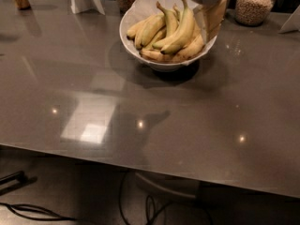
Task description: Pick banana from white bowl
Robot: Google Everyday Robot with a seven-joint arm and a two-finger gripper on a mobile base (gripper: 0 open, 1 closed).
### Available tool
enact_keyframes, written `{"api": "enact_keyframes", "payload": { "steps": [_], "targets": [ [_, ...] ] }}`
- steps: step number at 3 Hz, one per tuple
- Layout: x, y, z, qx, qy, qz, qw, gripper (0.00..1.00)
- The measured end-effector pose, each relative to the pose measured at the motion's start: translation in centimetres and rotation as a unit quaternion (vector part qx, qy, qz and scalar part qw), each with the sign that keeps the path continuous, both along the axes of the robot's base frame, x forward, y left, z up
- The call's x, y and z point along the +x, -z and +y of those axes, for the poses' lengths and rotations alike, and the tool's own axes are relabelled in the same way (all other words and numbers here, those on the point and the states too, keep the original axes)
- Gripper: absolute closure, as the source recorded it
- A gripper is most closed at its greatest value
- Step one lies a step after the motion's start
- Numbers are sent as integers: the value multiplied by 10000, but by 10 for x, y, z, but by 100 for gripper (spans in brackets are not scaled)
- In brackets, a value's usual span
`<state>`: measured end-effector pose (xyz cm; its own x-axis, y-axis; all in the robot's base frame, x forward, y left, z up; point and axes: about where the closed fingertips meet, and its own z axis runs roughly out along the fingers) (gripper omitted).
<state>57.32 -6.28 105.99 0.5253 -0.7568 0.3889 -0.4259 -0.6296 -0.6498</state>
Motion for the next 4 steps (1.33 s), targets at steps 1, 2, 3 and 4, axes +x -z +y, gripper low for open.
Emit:
{"api": "enact_keyframes", "payload": {
  "steps": [1, 2, 3, 4],
  "targets": [
    [33, 21, 0, -404, -283, -162, 9987, 0],
    [61, 38, -5, -387, -466, -105, 9981, 0],
    [80, 49, -8, -332, -573, 3, 9978, 15],
    [90, 57, -11, -333, -619, 112, 9975, 36]
  ]
}}
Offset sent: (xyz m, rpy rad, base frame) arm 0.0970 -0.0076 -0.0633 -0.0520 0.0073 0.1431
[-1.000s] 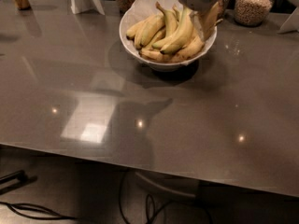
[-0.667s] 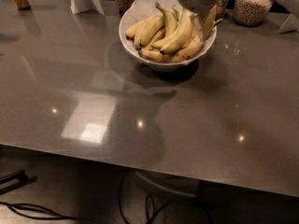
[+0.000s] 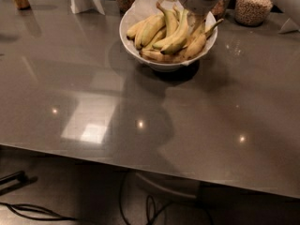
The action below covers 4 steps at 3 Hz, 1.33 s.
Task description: Pick banana from white bowl
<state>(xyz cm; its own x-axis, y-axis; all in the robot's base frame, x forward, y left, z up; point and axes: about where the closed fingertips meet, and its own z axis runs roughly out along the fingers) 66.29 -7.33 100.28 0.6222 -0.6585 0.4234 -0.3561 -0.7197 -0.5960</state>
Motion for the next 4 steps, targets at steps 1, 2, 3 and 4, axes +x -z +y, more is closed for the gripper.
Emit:
{"api": "enact_keyframes", "payload": {
  "steps": [1, 2, 3, 4],
  "targets": [
    [5, 5, -3, -28, -22, 76, 10000, 48],
    [9, 9, -4, -116, -55, 119, 9998, 44],
    [11, 12, -5, -223, -80, 146, 9996, 42],
    [14, 16, -11, -403, -87, 187, 9990, 46]
  ]
}}
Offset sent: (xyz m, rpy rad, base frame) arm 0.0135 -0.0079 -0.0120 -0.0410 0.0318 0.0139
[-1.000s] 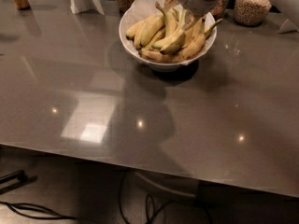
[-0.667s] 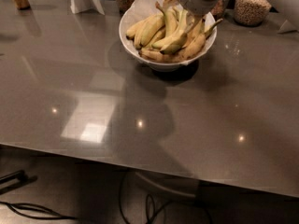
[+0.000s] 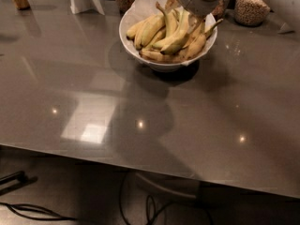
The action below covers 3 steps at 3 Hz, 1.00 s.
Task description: Pick banana from white bowl
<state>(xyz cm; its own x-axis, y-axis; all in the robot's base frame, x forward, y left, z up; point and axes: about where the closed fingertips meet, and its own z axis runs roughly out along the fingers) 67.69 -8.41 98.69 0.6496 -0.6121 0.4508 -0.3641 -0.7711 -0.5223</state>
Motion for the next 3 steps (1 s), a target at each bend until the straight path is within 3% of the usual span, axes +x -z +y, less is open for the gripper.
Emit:
{"api": "enact_keyframes", "payload": {
  "steps": [3],
  "targets": [
    [7, 21, -11, -317, 26, 226, 9992, 43]
  ]
}}
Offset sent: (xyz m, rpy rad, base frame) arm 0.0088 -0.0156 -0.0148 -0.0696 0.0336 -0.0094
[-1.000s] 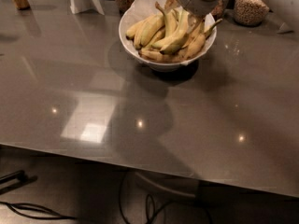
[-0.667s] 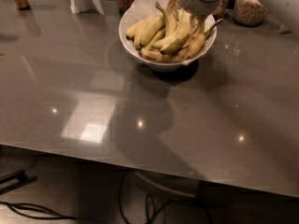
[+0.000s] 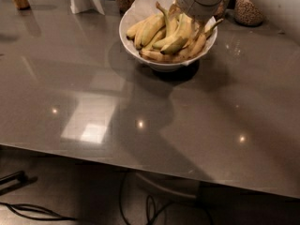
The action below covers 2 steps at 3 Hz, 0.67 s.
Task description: Pick banana from white bowl
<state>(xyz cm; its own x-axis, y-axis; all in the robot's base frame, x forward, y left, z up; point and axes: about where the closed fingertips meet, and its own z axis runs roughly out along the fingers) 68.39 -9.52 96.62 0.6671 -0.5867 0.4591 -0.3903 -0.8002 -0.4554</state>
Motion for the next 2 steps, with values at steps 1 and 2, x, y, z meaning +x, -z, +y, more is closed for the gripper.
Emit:
{"api": "enact_keyframes", "payload": {
  "steps": [1, 2],
  "targets": [
    [0, 4, 0, -10, 1, 37, 10000, 43],
    [4, 14, 4, -33, -15, 140, 9999, 43]
  ]
}}
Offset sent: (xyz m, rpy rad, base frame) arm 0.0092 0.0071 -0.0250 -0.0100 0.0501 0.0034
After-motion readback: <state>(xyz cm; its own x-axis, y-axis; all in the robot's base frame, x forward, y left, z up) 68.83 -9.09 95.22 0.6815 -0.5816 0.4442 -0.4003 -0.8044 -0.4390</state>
